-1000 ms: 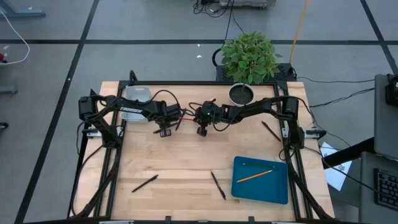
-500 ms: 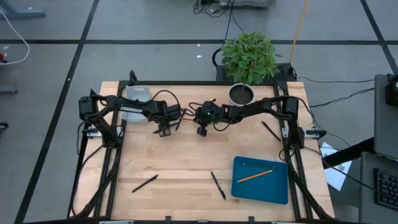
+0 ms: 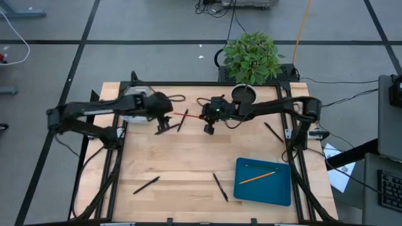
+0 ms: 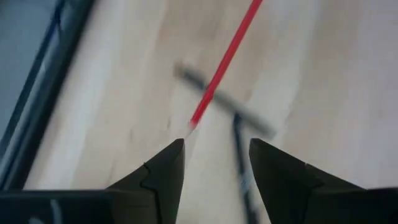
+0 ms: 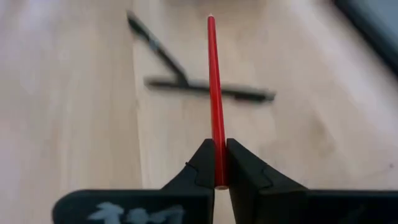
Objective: Sort pens & pencils
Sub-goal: Put the red pencil into the blue bin
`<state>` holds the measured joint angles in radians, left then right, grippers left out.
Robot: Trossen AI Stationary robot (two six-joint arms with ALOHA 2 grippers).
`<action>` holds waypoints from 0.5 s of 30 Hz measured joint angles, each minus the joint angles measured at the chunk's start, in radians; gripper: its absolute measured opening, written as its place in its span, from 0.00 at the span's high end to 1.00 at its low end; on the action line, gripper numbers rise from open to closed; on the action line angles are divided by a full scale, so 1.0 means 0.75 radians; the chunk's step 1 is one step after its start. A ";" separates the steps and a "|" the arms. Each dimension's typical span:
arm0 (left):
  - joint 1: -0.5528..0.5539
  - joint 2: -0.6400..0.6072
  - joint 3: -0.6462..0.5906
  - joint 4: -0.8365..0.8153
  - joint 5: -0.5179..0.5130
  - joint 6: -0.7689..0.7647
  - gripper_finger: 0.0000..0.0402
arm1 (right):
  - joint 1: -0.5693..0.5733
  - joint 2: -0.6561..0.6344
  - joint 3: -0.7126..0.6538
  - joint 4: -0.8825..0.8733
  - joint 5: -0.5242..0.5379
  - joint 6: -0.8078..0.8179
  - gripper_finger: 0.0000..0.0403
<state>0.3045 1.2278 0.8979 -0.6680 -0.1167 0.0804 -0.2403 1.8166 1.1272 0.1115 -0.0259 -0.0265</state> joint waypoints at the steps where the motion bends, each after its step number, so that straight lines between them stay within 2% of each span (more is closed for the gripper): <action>1: -0.003 -0.053 -0.012 0.057 0.038 0.001 0.54 | 0.001 -0.049 -0.029 0.006 0.002 0.003 0.98; 5: -0.011 -0.242 -0.104 0.332 0.200 0.033 0.54 | 0.009 -0.269 -0.222 0.075 0.009 0.045 0.98; 9: -0.019 -0.362 -0.284 0.752 0.357 0.027 0.54 | 0.029 -0.513 -0.497 0.273 0.034 0.115 0.98; 13: -0.025 -0.390 -0.518 1.228 0.519 -0.030 0.54 | 0.054 -0.733 -0.758 0.478 0.034 0.182 0.98; 15: -0.034 -0.376 -0.618 1.463 0.545 -0.079 0.54 | 0.065 -0.829 -0.862 0.573 0.032 0.209 0.98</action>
<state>0.2790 0.9460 0.4347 0.4296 0.2920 0.0213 -0.1915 1.1948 0.4809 0.5414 -0.0016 0.1306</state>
